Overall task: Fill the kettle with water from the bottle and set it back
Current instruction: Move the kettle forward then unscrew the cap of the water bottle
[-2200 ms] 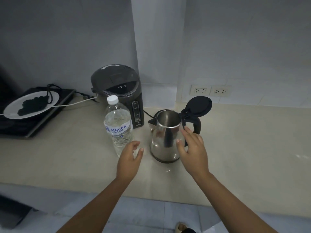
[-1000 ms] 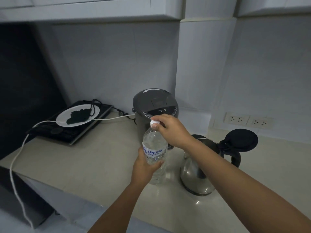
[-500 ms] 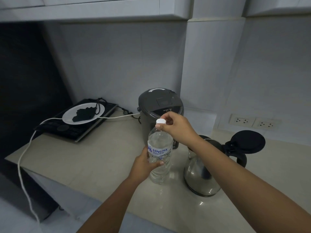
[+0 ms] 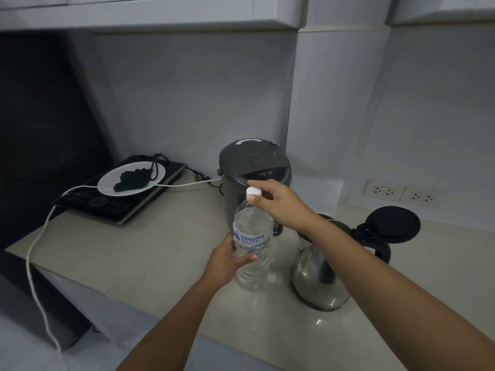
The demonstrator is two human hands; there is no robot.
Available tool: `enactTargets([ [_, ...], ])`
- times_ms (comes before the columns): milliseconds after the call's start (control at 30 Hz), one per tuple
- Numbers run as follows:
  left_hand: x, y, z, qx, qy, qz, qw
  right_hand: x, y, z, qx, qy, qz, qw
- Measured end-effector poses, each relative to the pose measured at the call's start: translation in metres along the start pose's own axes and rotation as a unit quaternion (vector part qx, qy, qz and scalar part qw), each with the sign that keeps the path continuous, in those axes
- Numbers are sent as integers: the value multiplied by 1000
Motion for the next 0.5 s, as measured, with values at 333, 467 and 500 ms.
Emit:
enactTargets([
  [333,-1,-1,-3,3,-1,-10,1000,-7,-3,4,18,18,22,999],
  [467,-2,-1,-4,5,-4,-10,1000,-6,-6,4,31,8,-6,999],
  [500,-2,-1,-5,1,-4,-10,1000,-5,-6,3,34,3,-9,999],
])
Point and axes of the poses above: each hand's wrist, its own x-axis away from the middle knuckle, its own y-axis out of the palm, z = x × y, the point moved 3 cm from there along -x, towards the middle knuckle, and after that the axes turned 2 degrees about -y, right-handed, at the moved point
